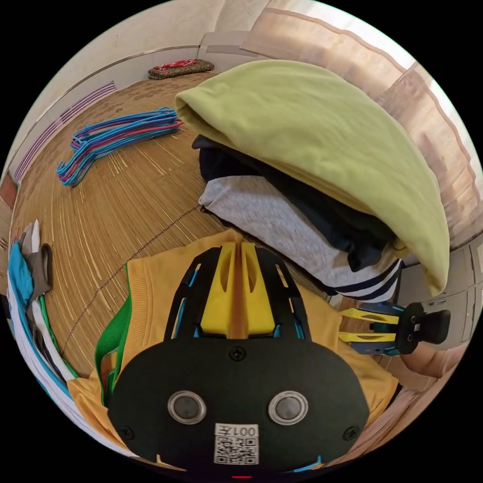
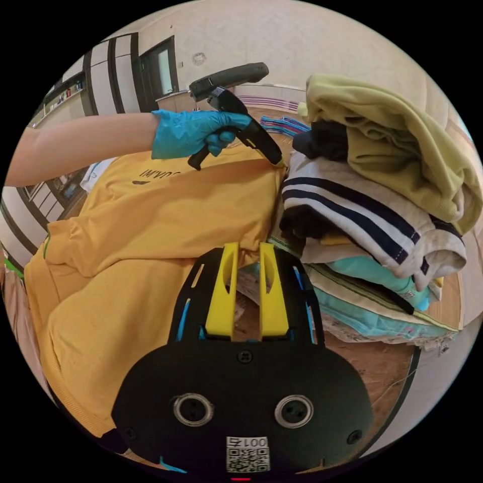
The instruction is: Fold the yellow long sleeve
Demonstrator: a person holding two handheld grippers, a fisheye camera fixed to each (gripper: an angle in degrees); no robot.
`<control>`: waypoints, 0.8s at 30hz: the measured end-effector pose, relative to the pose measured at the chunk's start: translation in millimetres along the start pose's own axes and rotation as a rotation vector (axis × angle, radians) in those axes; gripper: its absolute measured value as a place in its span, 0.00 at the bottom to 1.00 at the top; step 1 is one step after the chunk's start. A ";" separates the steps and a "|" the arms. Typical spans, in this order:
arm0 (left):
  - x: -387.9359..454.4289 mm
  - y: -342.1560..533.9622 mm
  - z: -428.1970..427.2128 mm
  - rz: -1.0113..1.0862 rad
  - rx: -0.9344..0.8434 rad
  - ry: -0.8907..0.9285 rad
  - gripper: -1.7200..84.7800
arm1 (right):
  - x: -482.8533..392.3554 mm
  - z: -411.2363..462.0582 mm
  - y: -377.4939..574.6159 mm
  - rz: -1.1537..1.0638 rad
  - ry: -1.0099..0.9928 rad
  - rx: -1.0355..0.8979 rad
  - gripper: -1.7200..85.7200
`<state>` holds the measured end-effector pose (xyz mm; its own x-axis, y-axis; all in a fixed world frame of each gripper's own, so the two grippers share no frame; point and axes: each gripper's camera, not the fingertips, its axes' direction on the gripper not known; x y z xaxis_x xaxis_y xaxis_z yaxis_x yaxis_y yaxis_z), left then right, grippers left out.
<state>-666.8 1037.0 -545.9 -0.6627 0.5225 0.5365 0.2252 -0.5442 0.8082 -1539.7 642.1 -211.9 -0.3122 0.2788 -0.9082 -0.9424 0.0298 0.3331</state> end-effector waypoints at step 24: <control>-5.9 79.8 -46.1 -0.025 0.059 -0.018 0.04 | -21.7 8.8 -6.8 0.079 0.242 -0.112 0.03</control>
<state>-677.9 960.2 -495.7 -0.6556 0.5474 0.5202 0.2511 -0.4916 0.8338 -1525.5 644.3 -192.2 -0.3922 0.0383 -0.9191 -0.9172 -0.0932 0.3875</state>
